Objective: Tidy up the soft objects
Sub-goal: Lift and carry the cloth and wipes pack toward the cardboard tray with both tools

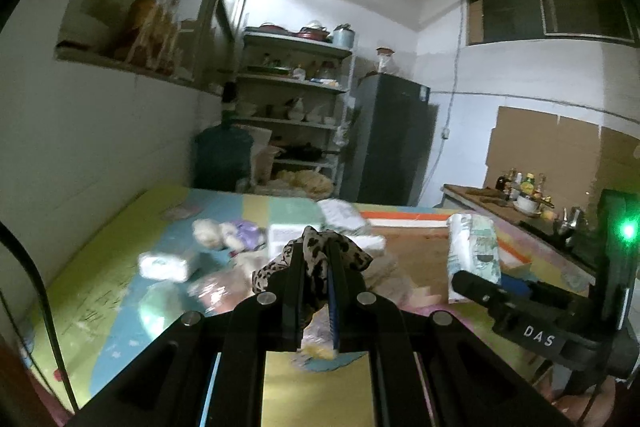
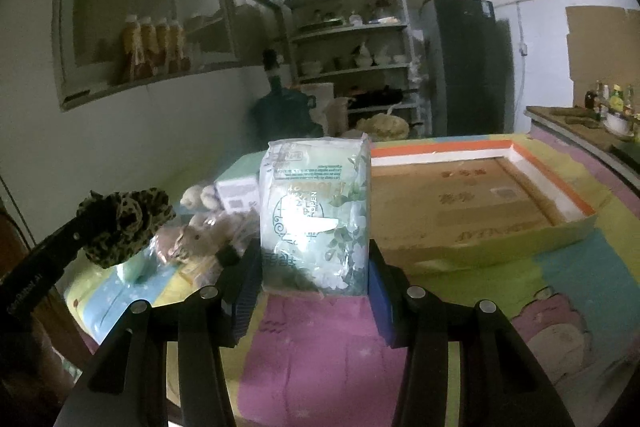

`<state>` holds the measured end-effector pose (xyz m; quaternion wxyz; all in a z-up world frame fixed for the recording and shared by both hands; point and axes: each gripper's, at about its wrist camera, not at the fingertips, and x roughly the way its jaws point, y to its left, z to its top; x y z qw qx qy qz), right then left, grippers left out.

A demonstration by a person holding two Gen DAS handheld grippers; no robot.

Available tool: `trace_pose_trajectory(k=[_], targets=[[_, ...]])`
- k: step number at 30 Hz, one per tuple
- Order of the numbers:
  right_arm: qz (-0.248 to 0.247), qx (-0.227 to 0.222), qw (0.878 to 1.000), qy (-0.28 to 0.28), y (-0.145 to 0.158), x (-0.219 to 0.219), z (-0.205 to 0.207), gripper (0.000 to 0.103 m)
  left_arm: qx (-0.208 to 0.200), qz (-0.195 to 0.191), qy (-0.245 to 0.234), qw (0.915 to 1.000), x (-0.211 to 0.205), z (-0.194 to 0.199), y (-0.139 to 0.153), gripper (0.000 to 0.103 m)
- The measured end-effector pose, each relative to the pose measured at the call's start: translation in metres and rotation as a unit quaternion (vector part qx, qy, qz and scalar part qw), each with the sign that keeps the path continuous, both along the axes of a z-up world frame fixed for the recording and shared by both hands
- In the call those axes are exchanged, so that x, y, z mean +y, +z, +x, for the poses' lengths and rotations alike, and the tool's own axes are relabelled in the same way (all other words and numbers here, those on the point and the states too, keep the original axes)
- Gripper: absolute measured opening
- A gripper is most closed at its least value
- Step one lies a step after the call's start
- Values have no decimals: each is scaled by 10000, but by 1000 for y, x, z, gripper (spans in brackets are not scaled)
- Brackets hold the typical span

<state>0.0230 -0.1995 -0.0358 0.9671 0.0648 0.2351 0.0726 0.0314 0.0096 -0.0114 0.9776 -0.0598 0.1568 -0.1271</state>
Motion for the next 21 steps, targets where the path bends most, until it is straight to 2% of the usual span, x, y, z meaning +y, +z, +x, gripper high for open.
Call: trace_pose_trajectory(k=[12,21], targets=[[-314,-282,9979,-500,29,-55,-3,50,-386,81,-585,9975,-73,25,23,9],[-487,-132,9953,-827,40,-114,11,50,-253,52,-827,9962,-124,58,25,9]])
